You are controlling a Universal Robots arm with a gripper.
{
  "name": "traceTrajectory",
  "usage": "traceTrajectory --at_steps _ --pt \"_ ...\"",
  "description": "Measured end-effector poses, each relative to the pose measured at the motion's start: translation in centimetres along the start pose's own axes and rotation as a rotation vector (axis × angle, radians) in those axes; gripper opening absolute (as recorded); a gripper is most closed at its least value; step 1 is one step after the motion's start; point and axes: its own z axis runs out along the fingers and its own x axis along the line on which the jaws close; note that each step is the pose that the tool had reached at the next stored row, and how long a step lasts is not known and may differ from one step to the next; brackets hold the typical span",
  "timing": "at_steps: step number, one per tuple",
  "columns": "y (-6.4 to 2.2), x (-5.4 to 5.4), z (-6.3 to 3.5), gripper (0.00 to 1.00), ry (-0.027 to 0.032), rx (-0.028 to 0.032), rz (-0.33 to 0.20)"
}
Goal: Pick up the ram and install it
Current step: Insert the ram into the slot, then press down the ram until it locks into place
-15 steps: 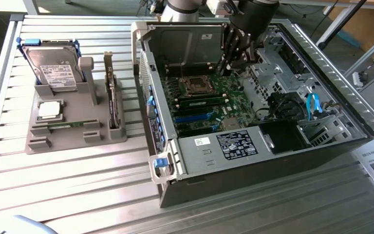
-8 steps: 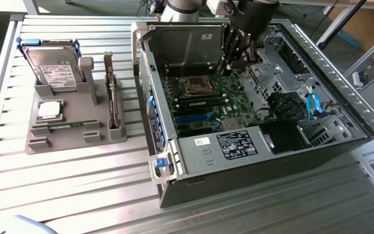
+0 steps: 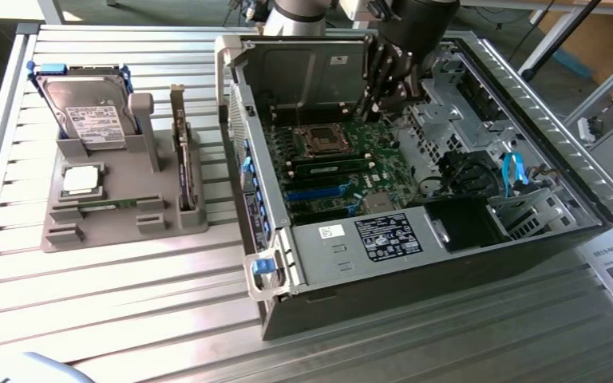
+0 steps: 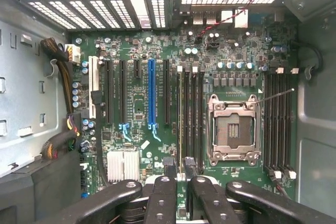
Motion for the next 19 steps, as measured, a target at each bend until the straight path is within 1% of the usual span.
traceTrajectory --at_steps 15,17,18,19 --pt "0.0 0.0 -0.1 0.19 -0.0001 0.0 0.0" --pt "0.0 0.0 -0.1 0.18 -0.0001 0.0 0.0" --pt "0.0 0.0 -0.1 0.11 -0.0001 0.0001 0.0" --pt "0.0 0.0 -0.1 0.1 -0.0001 0.0001 0.0"
